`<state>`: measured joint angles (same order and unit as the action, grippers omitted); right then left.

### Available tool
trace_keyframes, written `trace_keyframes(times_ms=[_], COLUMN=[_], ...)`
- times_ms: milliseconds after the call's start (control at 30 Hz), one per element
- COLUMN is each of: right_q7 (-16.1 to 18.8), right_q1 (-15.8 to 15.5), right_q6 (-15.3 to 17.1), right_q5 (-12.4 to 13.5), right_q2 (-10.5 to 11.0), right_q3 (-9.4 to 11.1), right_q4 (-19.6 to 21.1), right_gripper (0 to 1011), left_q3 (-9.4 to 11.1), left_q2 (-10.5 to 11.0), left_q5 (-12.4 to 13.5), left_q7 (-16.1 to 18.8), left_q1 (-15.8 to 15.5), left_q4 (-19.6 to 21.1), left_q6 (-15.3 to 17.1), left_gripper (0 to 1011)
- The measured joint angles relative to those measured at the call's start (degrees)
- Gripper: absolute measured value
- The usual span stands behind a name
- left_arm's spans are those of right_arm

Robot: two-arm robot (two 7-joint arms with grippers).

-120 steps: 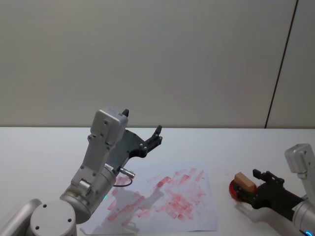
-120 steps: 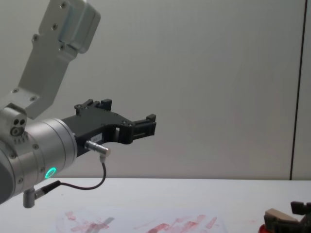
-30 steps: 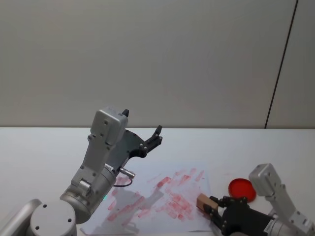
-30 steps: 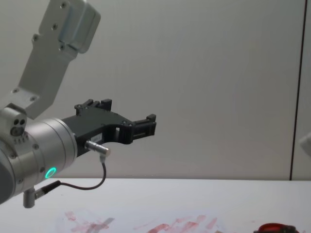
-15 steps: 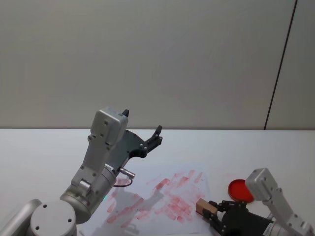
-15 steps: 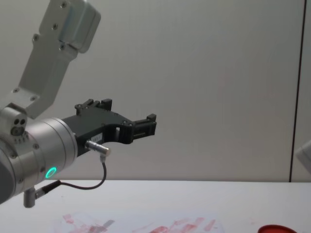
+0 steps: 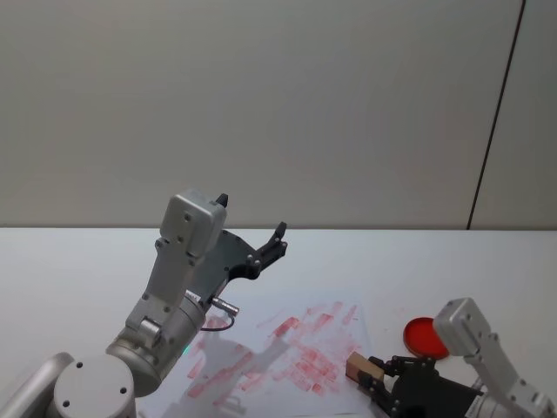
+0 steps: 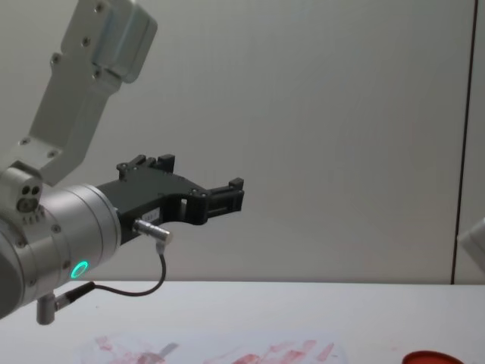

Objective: Use the one hand to pick up the stamp and affix it onto the A4 paper.

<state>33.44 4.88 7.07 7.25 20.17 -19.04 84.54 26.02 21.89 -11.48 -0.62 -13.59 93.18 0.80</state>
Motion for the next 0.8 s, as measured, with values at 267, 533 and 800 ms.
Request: trace_keyframes(times_ms=[267,533,800], right_q7=[-2.41,-5.42,-7.72], right_q1=[0.35,1.05,1.42], right_q6=[-0.54,-1.50,-1.93], right_q5=[3.54,6.63,7.85], right_q2=[0.42,1.22,2.16], right_q3=[1.21,3.02,4.41], right_q4=[2.26,4.16,4.55], right_gripper=[216,216,216], left_q3=[0.00,0.00,0.00], left_q2=[0.00,0.00,0.00], left_q5=[0.00,0.00,0.00], left_q7=[0.00,0.00,0.00], left_q1=[0.00,0.00,0.00], left_q4=[0.00,0.00,0.00], left_q6=[0.00,0.00,0.00], left_gripper=[1003,1003,1003])
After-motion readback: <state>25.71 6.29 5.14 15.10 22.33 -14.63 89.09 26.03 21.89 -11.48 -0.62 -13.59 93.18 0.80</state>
